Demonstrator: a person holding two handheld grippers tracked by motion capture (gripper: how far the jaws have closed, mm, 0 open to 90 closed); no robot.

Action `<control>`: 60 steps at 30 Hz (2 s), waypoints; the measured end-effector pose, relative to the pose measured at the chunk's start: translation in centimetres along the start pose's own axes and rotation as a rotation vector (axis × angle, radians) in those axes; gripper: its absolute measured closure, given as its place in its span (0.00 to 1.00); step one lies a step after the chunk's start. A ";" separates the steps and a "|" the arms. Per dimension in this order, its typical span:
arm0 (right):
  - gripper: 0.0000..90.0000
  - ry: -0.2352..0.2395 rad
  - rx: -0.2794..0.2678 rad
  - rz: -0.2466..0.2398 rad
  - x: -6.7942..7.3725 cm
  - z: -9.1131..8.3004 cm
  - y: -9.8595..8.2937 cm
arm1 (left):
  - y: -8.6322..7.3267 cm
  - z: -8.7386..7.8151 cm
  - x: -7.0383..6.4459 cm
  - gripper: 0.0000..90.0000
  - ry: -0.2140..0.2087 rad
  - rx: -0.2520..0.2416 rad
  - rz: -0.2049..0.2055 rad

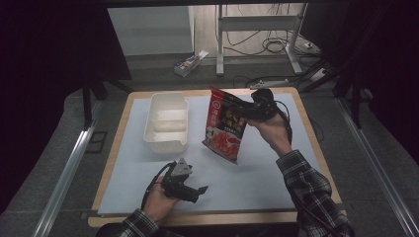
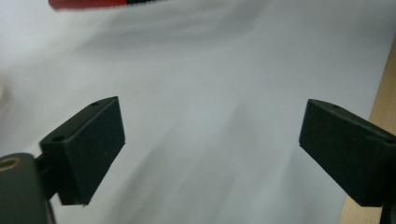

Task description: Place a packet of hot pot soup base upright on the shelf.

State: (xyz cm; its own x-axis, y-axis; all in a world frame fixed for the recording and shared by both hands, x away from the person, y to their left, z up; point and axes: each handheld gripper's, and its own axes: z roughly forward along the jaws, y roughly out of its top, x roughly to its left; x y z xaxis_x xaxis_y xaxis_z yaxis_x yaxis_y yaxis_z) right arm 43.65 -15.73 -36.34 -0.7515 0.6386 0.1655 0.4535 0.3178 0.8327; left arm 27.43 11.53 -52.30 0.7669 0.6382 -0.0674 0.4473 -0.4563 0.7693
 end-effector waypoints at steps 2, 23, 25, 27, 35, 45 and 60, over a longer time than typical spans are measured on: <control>0.77 -0.005 -0.008 -0.007 0.1 0.1 0.5 | -0.4 -0.3 -0.1 0.05 0.012 0.002 0.003; 0.77 -0.014 -0.074 -0.019 1.0 2.0 5.0 | -2.3 -2.8 -0.9 0.03 0.060 0.038 0.019; 0.77 -0.014 -0.080 -0.021 1.2 2.4 5.4 | -2.4 -2.8 -0.9 0.03 0.056 0.056 0.007; 0.77 -0.012 -0.080 -0.024 1.4 2.8 5.7 | -2.6 -2.9 -0.8 0.03 0.048 0.063 0.001; 0.77 -0.001 -0.092 -0.030 2.2 4.9 7.2 | -3.1 -3.8 -0.9 0.03 0.060 0.032 -0.002; 0.77 0.022 -0.106 -0.043 3.8 7.6 8.7 | -4.0 -4.7 -0.6 0.04 0.052 0.013 -0.013; 0.77 0.059 -0.101 -0.088 7.1 12.7 9.1 | -4.2 -4.6 -0.3 0.04 0.041 0.013 -0.035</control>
State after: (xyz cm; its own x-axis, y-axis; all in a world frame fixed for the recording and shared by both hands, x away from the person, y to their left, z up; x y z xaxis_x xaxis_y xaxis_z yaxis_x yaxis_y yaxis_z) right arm 48.53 0.66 -34.26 -0.8143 0.5684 0.1178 0.3364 0.2967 0.8937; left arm 23.22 16.03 -52.57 0.7313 0.6787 -0.0674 0.4797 -0.4415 0.7583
